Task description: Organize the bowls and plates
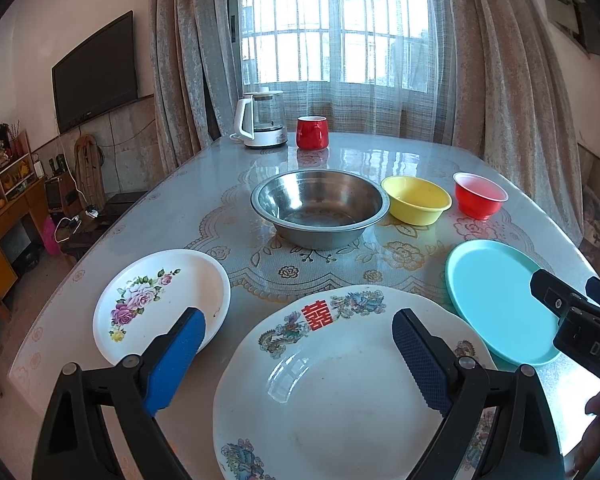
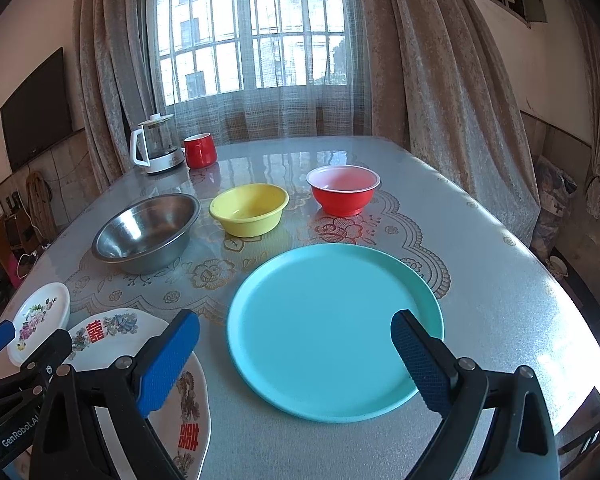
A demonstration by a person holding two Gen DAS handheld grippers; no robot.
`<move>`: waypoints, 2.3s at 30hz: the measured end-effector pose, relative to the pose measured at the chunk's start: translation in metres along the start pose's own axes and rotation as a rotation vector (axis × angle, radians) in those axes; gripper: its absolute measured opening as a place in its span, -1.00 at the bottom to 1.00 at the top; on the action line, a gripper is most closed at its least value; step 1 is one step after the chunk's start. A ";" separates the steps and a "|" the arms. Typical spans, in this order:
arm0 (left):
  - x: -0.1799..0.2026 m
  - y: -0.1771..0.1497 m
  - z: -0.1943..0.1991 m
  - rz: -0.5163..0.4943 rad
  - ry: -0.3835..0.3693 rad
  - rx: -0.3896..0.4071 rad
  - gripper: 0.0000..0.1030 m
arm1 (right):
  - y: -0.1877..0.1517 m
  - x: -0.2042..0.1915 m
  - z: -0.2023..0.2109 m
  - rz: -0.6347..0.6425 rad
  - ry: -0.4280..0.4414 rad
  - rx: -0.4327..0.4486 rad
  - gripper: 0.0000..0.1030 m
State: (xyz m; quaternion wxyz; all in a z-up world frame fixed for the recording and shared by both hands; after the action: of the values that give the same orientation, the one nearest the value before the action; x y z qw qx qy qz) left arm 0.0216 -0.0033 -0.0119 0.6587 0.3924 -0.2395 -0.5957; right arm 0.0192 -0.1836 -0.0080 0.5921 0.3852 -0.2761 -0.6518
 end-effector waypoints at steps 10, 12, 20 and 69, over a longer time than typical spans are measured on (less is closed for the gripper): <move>0.001 0.001 0.001 -0.002 -0.001 0.003 0.86 | 0.000 0.001 0.000 -0.001 0.002 0.001 0.91; 0.002 0.002 0.001 -0.004 -0.001 0.003 0.86 | 0.002 0.001 0.000 -0.001 0.002 0.004 0.91; 0.003 0.003 0.002 -0.007 -0.001 0.005 0.86 | 0.005 0.003 -0.001 -0.006 0.004 0.010 0.91; 0.162 0.042 -0.050 -0.390 -0.363 -0.248 -0.52 | -0.009 0.166 -0.025 -0.334 0.010 -0.118 -0.27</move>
State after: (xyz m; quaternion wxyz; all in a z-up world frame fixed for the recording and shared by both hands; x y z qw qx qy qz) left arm 0.1138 -0.1498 -0.0317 0.5210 0.2345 -0.1990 -0.7962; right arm 0.0345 -0.3434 -0.0578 0.4986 0.3934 -0.1664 -0.7543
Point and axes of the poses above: each gripper's, at about its wrist camera, not at the fingertips, and z roughly against the way its jaws point, x to its right, y to its top, the point moved 3 cm from there along -z, roughly the way its jaws point, and after that the axes turned 13 degrees about y, right-handed, at the moved point
